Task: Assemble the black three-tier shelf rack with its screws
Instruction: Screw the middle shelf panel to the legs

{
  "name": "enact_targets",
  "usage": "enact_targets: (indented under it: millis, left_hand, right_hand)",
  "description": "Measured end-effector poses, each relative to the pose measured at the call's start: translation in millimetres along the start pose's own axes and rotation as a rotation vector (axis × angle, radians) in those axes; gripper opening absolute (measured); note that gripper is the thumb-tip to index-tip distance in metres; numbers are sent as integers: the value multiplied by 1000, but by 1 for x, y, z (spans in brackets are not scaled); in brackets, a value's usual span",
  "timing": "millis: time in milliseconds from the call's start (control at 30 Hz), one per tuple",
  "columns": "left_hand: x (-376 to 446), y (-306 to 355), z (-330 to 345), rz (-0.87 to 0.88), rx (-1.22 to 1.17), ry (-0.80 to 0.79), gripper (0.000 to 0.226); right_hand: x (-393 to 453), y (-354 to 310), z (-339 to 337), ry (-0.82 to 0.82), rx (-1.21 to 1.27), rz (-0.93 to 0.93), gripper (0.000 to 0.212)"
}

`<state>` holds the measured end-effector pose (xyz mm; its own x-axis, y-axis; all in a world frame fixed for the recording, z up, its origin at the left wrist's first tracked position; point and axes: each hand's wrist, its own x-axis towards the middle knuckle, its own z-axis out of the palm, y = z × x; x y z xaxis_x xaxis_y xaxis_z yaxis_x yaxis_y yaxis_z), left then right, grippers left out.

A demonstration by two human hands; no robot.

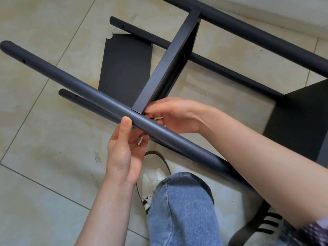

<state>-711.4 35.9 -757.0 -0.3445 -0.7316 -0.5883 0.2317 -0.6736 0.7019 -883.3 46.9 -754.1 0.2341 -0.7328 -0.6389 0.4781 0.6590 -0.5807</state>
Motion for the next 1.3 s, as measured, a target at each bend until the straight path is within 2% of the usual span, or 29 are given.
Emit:
enact_targets:
  millis: [200,367,433,500,533,567,633,733,900,967,1133,1300]
  left_hand:
    - [0,-1,1,-10,1,2,87]
    - [1,-2,-1,-5,-1,-2,71]
    - [1,-2,0,-7,-3,9,75]
    - [1,-2,0,-10,0,13,80]
    - [1,-2,0,-10,1,15,82]
    - [1,-2,1,-9,-1,17,82]
    - [2,-1,1,-6,-3,14,78]
    - [2,-1,0,1,9,-2,70]
    - [1,-2,0,-2,-5,2,64]
    - [1,-2,0,-6,-8,4,69]
    - [2,-2,1,-9,-16,8,79]
    - [1,-3,0,-21,-17,13,84]
  right_hand:
    - [0,2,1,-20,-15,8,32]
    - [1,-6,5,30,-22,95,17]
    - [1,-10,4,36,-68,155,11]
    - [1,-12,2,49,-91,185,32]
    - [0,-12,1,46,-82,185,35]
    - [-1,-12,2,44,-71,175,32]
    - [-1,-8,0,35,-67,103,11]
    - [-3,-1,-6,-11,-54,-15,15]
    - [3,0,-6,0,-61,-36,21]
    - [7,0,-5,7,-65,-28,26]
    - [5,3,-3,-37,-29,-18,17]
    - [4,-2,0,11,-39,50,12]
